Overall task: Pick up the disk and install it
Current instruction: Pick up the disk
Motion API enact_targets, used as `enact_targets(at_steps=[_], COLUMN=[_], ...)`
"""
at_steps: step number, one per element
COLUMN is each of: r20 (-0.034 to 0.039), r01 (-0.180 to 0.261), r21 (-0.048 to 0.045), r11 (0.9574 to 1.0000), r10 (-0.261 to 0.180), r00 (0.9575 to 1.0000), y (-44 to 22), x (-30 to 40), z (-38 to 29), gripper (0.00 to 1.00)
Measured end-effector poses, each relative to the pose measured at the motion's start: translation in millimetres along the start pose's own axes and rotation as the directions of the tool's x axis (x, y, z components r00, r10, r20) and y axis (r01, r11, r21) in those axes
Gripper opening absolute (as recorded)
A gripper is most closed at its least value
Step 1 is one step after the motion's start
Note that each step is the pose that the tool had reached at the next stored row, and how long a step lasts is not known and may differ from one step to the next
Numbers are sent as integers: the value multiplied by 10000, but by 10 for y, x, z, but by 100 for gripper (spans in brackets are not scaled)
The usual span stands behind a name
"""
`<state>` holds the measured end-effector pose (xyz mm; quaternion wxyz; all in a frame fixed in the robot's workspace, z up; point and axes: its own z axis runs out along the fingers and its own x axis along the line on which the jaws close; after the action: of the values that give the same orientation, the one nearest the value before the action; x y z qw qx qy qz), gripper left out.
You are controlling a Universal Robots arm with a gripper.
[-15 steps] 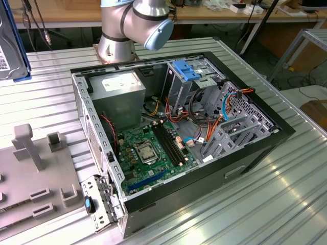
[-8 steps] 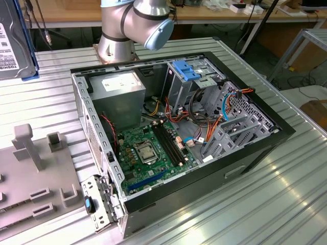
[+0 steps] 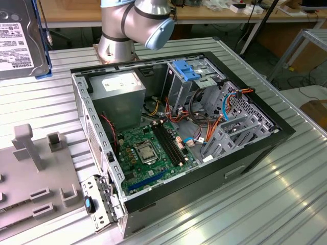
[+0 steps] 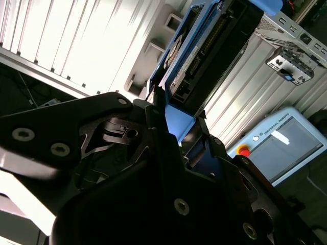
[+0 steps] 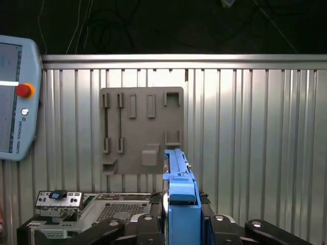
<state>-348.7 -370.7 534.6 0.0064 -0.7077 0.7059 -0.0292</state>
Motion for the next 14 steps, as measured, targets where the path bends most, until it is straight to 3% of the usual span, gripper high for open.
enact_targets(at_steps=[3,5,8,14], r20=[0,0,0,-8], r01=[0,0,0,0], r21=[0,0,0,-1], r11=[10000,10000,10000,10000], r10=[0,0,0,0], r00=[10000,10000,10000,10000], y=[-111,-282,-454,-602], x=[0,1,1,126], z=[6,15,24,49], gripper=[37,37,37,37])
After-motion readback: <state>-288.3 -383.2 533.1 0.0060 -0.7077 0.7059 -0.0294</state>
